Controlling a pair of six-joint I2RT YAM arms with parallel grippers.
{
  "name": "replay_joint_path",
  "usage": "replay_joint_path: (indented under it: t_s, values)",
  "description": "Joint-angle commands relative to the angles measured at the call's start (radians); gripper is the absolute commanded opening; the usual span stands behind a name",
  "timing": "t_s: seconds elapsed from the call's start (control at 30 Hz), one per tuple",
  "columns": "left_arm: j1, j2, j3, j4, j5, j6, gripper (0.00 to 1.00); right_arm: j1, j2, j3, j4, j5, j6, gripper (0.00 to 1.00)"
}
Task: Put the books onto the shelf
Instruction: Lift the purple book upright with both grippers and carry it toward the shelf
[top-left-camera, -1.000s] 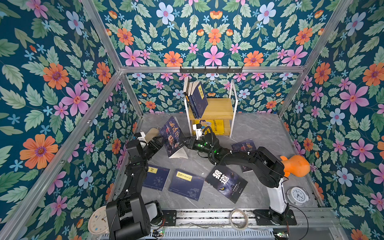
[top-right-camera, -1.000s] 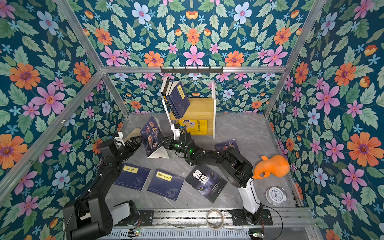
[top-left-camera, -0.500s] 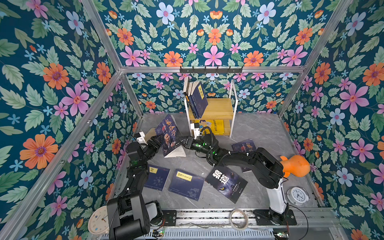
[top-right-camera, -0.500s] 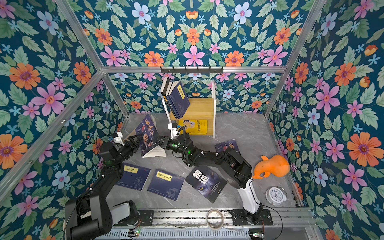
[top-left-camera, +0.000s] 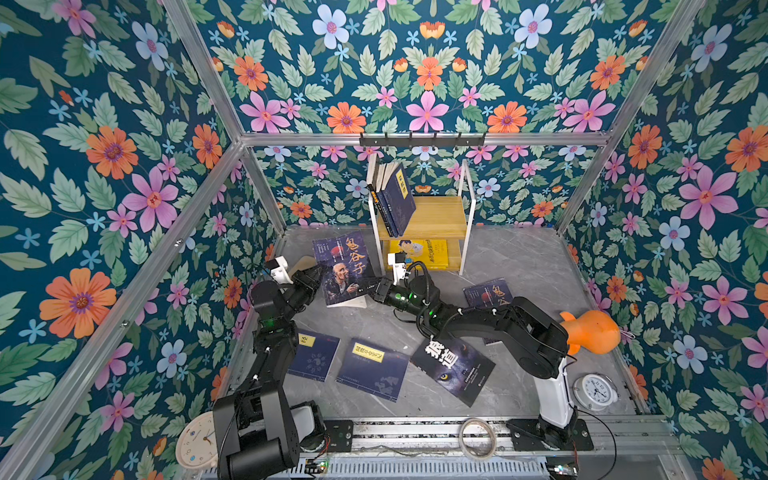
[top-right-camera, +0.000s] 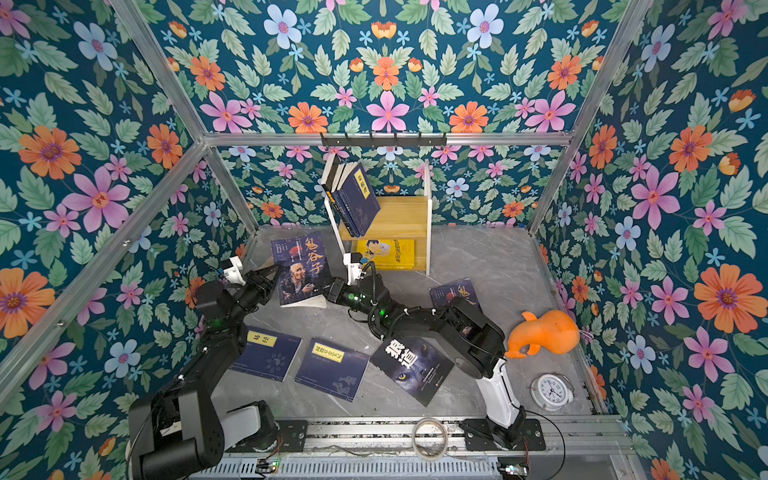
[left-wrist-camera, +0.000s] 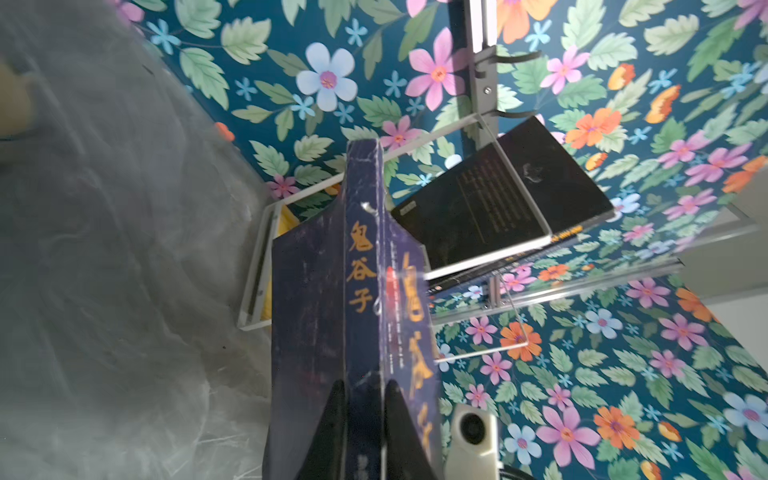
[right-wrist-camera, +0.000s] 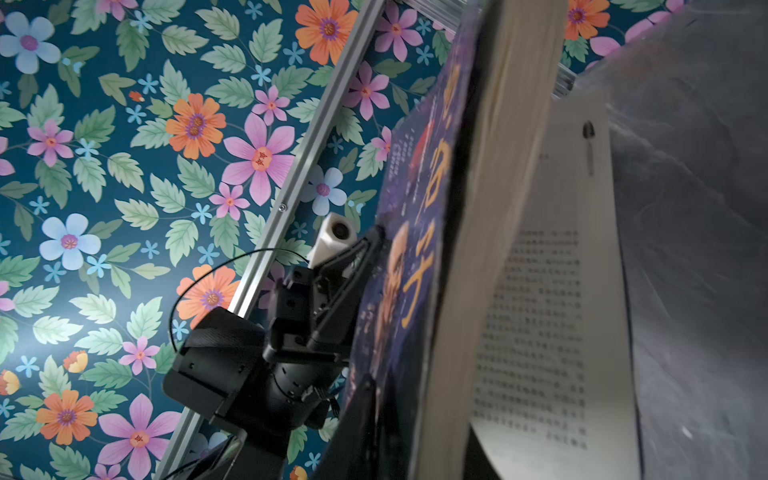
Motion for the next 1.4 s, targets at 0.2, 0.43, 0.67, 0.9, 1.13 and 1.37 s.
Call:
replay_joint_path:
  t_s: [0.2, 0.43, 0.67, 0.9, 1.13, 1.37]
  values:
    - [-0.027, -0.019, 0.091, 0.135, 0.117, -0.046, 0.00, 0.041, -0.258, -0.176, -0.183, 0.139, -0.124, 0.65]
    - [-0.038, -0.024, 0.187, 0.140, 0.185, -0.013, 0.00, 0.057, -0.556, -0.318, -0.392, 0.260, -0.244, 0.76]
    - [-0.039, -0.025, 0.314, 0.111, 0.236, 0.058, 0.00, 0.056, -0.758, -0.242, -0.622, 0.335, -0.506, 0.92]
    - [-0.138, -0.040, 0.447, -0.005, 0.180, 0.166, 0.00, -0.043, -0.754, -0.084, -0.639, 0.184, -0.634, 0.99]
    - [-0.213, -0.028, 0.487, 0.162, 0.171, 0.105, 0.00, -0.190, -0.668, 0.065, -0.633, -0.021, -0.551, 0.99]
    - [-0.222, 0.005, 0.464, 0.519, 0.187, -0.082, 0.00, -0.246, -0.591, 0.095, -0.512, -0.185, -0.521, 0.99]
